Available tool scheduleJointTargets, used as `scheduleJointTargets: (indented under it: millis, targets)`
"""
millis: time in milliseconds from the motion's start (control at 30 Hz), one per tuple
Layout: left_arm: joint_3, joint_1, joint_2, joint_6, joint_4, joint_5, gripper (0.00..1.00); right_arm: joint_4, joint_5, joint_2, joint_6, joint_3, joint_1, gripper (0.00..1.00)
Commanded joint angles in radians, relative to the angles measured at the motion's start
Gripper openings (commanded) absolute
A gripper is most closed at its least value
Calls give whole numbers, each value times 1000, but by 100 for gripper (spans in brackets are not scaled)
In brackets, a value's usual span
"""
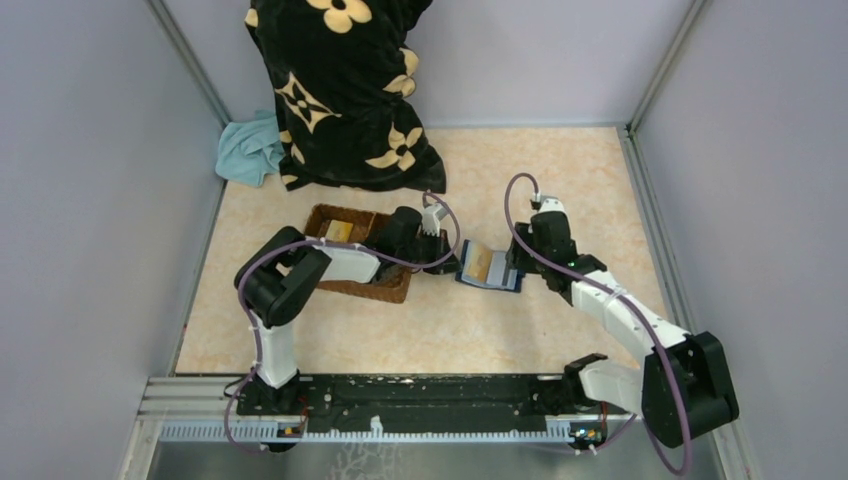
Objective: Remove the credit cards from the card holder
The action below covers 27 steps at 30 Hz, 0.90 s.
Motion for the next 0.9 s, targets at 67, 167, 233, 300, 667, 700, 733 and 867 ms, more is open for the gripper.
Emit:
scheduleJointTargets:
  millis: [67, 167, 233, 300, 667, 700, 733, 867]
  targets:
    - [-20, -4, -108, 66, -38, -117, 0, 192, -103, 71, 39, -8, -1, 41]
    - [-6, -10, -123, 80, -59, -125, 0, 233, -117, 106, 47, -19, 1, 39]
    - [3, -13, -129, 89, -70, -129, 0, 257, -120, 124, 49, -34, 1, 39]
    - [39, -13, -110, 92, -133, -140, 0, 286, -129, 143, 47, -49, 1, 39]
    - [69, -14, -79, 83, -268, -246, 64, 395, -190, 265, 67, -48, 16, 38]
    - [75, -14, -81, 85, -294, -269, 67, 403, -194, 274, 70, -45, 16, 38]
    - [79, -14, -86, 88, -313, -293, 68, 406, -198, 284, 70, -38, 16, 38]
    - [105, -14, -93, 98, -405, -390, 68, 431, -198, 328, 69, -23, 16, 38]
